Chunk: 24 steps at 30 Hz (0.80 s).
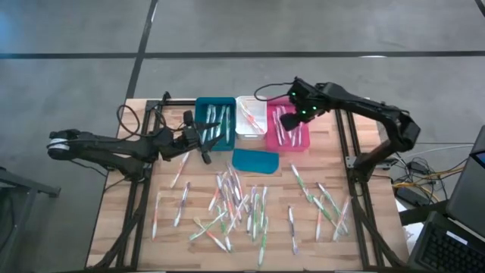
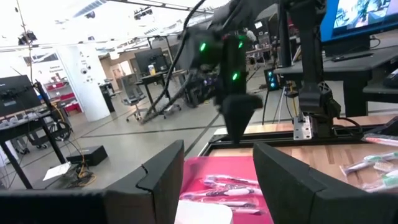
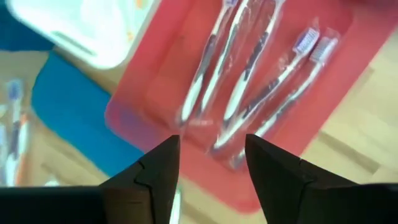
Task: Pick & Place Toothbrushes
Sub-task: Put the orange toothbrush into the white bin
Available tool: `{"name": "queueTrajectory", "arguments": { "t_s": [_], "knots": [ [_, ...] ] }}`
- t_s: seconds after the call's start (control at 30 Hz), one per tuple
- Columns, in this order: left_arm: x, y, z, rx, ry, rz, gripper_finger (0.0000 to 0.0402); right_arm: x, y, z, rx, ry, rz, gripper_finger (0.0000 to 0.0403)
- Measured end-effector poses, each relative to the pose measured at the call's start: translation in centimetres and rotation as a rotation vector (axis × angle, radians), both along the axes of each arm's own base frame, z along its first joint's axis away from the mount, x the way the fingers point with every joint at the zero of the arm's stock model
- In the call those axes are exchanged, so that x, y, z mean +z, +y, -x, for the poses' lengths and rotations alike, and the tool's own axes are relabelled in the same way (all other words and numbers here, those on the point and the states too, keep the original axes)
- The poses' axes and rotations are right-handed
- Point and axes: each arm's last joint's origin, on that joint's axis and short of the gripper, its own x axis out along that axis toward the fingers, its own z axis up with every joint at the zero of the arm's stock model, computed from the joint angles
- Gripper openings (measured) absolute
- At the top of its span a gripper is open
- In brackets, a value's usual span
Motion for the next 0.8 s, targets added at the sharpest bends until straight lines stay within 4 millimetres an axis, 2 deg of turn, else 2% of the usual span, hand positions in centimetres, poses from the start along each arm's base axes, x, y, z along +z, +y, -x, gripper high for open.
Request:
{"name": "queueTrajectory", "arguments": {
  "t_s": [0.2, 0.37, 0.53, 0.8],
  "knots": [
    [0.0, 0.0, 0.0, 0.000, 0.001, 0.000, 0.0197, 2.7, 3.2, 1.1, 0.032, -0.073, 0.023, 0.0149],
    [0.0, 0.0, 0.0, 0.000, 0.002, 0.000, 0.0197, 4.2, 6.5, 1.4, 0.107, -0.117, 0.020, 0.0128],
    [0.0, 0.0, 0.0, 0.000, 0.002, 0.000, 0.0197, 4.9, 9.7, 1.5, 0.152, -0.146, -0.015, 0.0110],
    [-0.1, 0.0, 0.0, 0.000, 0.011, 0.001, 0.0197, 4.9, 14.2, 0.8, 0.230, -0.152, -0.079, 0.0087]
  ]
}}
